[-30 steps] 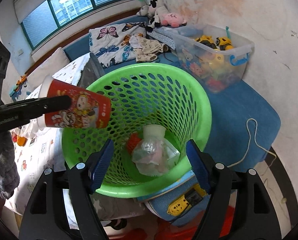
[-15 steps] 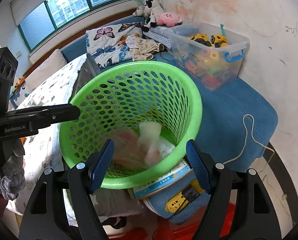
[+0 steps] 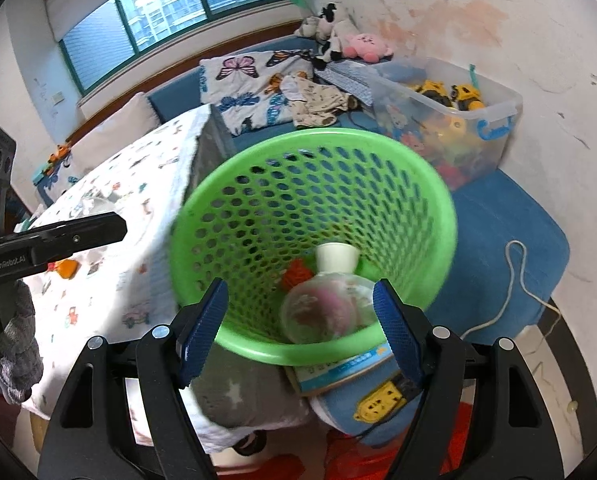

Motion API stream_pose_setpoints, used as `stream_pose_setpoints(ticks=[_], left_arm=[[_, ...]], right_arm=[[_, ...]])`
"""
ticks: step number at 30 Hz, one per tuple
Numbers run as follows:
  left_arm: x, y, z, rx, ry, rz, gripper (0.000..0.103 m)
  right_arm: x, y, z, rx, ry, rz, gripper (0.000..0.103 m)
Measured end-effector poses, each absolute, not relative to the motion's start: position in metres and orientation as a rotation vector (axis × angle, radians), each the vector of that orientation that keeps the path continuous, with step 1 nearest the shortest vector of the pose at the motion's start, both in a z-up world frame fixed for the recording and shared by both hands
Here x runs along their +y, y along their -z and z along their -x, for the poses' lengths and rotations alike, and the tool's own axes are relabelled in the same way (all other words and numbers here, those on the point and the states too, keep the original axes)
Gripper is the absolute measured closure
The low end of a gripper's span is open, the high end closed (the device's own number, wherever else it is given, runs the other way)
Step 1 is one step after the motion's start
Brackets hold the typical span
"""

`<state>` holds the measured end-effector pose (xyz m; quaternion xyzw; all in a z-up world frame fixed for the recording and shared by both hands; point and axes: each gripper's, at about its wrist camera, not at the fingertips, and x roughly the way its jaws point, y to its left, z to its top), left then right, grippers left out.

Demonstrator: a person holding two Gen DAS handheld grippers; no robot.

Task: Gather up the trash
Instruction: 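Drop the pink bag into the green basket while the left tool drops the red cup in, then grasp the clear yellow-label bottle with the left tool while the right tool grasps crumpled tissue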

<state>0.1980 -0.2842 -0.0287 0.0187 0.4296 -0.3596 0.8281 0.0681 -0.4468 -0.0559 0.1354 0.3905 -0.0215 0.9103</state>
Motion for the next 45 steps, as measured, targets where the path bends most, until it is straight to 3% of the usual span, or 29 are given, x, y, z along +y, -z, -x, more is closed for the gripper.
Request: stream_pose_setpoints(ticks=[11, 28, 33, 45], left_arm=[[-0.194, 0.021, -0.19, 0.869, 0.594, 0.02, 0.064], [-0.025, 0.01, -0.189, 0.803, 0.2, 0.163, 0.051], [0.025, 0.007, -0.206, 0.799, 0.034, 0.212, 0.044], [0.088, 0.034, -0.263, 0.902, -0.184, 0.303, 0.044]], right_arm=[[-0.381, 0.049, -0.088, 0.805, -0.078, -0.22, 0.028], [-0.279, 0.034, -0.123, 0.805, -0.27, -0.119, 0.028], [-0.243, 0.029, -0.135, 0.802, -0.337, -0.084, 0.028], [-0.165, 0.024, -0.162, 0.808, -0.477, -0.015, 0.028]])
